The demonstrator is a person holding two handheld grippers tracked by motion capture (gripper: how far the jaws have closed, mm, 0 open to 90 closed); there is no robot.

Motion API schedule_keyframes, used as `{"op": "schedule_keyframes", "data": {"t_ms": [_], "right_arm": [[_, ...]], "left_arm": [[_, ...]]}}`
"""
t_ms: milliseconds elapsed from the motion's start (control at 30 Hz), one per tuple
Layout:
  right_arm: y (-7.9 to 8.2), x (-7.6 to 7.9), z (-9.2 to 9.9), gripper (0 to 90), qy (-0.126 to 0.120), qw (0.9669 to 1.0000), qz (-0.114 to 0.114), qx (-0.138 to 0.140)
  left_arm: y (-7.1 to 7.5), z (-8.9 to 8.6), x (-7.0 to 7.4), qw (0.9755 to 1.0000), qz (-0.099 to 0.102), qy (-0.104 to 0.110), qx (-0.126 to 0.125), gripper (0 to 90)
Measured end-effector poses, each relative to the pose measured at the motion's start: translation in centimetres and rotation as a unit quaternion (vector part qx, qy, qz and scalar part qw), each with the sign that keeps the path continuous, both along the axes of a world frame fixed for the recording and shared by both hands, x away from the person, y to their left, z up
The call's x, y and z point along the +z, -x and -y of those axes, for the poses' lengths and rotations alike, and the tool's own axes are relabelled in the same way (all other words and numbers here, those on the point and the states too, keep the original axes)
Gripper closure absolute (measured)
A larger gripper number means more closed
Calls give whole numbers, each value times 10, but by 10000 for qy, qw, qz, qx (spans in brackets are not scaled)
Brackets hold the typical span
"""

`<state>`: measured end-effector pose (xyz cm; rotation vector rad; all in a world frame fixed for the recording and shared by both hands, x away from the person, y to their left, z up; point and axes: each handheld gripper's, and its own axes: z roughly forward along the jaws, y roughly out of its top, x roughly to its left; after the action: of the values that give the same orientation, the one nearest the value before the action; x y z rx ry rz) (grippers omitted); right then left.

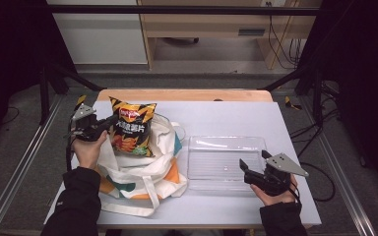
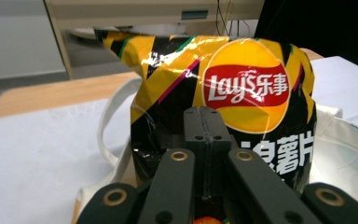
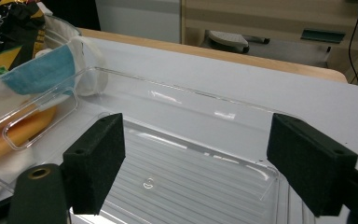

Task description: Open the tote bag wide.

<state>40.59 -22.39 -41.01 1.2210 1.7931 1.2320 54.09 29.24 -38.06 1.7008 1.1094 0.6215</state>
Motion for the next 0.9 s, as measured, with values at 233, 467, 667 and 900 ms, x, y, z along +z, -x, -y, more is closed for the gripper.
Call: {"op": "schedule_keyframes", "data": {"t_ms": [233,467,667,900], "right_arm": [[-1,-2,-2,180,66,10000,-25,50],[-2,-3,-1,176,62,9999,-38,75],[-3,-3,-1,175,92,9999,-51,100],[-3,-3,-3,175,109,9999,-44,123]], "left_arm": [[-15,2,-1,9987,325,-102,382,602],[-37,3,-22,9993,-306,178,79,361],[-38,5,-27,9983,-580,35,64,547],[-42,11,-34,9947,-973,-290,163,898]]}}
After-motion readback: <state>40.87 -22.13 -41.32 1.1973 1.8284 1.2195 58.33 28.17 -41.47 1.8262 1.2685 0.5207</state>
